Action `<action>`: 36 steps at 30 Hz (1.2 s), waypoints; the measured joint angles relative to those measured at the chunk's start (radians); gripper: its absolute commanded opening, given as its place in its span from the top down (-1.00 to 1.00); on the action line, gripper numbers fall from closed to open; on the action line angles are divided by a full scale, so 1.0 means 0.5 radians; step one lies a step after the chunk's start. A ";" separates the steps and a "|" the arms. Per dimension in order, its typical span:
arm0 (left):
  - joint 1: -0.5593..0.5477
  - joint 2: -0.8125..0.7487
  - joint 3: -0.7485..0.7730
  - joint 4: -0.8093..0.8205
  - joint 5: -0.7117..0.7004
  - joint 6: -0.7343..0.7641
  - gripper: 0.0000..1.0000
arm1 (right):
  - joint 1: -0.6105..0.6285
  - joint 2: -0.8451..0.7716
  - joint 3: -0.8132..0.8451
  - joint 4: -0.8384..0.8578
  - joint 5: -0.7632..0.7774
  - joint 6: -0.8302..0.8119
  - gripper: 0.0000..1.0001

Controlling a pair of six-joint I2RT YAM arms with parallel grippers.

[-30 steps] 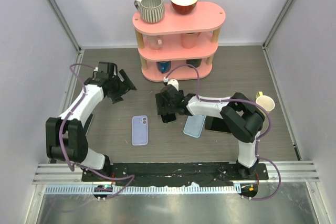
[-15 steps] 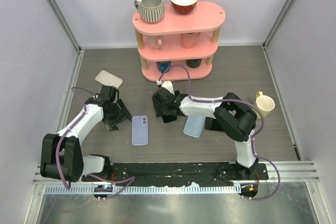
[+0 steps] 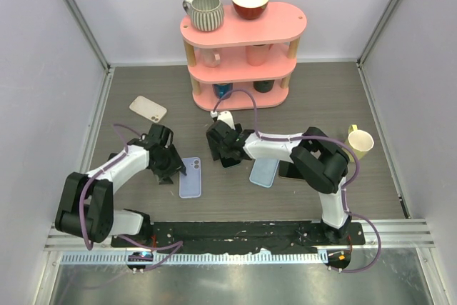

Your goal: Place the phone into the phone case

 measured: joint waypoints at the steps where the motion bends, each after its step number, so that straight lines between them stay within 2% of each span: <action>1: -0.020 0.018 -0.007 0.014 0.007 -0.007 -0.12 | 0.000 -0.001 -0.003 0.006 0.001 -0.010 -0.59; 2: -0.035 0.021 -0.007 0.023 0.018 -0.022 -0.08 | 0.000 -0.004 -0.006 0.011 0.001 -0.017 -0.56; 6: -0.098 0.053 -0.009 0.106 0.075 -0.082 0.32 | 0.000 -0.022 -0.037 0.028 0.007 -0.027 -0.46; 9: -0.138 0.072 -0.024 0.182 0.121 -0.143 0.49 | -0.002 -0.031 -0.053 0.040 0.007 -0.029 -0.44; 12: -0.161 0.075 -0.060 0.259 0.169 -0.206 0.63 | -0.011 -0.048 -0.076 0.052 0.002 -0.045 -0.37; 14: -0.167 0.079 -0.081 0.307 0.210 -0.258 0.61 | -0.021 -0.058 -0.089 0.053 -0.008 -0.056 -0.32; 15: -0.168 0.082 -0.090 0.330 0.230 -0.278 0.45 | -0.026 -0.062 -0.092 0.052 -0.011 -0.058 -0.31; 17: -0.168 0.087 -0.109 0.380 0.274 -0.308 0.28 | -0.036 -0.069 -0.098 0.049 -0.018 -0.062 -0.26; 18: -0.168 0.087 -0.111 0.405 0.303 -0.324 0.08 | -0.041 -0.075 -0.101 0.044 -0.019 -0.063 -0.25; 21: -0.169 0.087 -0.094 0.433 0.352 -0.356 -0.31 | -0.055 -0.093 -0.111 0.006 -0.018 -0.067 -0.19; 23: -0.172 0.086 -0.053 0.390 0.342 -0.337 -0.42 | -0.061 -0.105 -0.114 -0.030 -0.018 -0.067 -0.15; 27: -0.172 0.090 0.169 0.134 0.228 -0.236 -0.78 | -0.069 -0.143 -0.129 -0.112 -0.017 -0.071 -0.12; 30: -0.152 0.086 0.387 -0.027 0.078 -0.146 -0.90 | -0.069 -0.166 -0.133 -0.166 -0.018 -0.072 -0.11; 32: -0.090 0.056 0.477 -0.082 -0.019 -0.088 -0.91 | -0.069 -0.173 -0.132 -0.184 -0.027 -0.072 -0.10; 36: 0.171 -0.024 0.498 -0.171 -0.073 -0.008 -0.90 | -0.052 -0.192 -0.130 -0.219 -0.042 -0.071 -0.09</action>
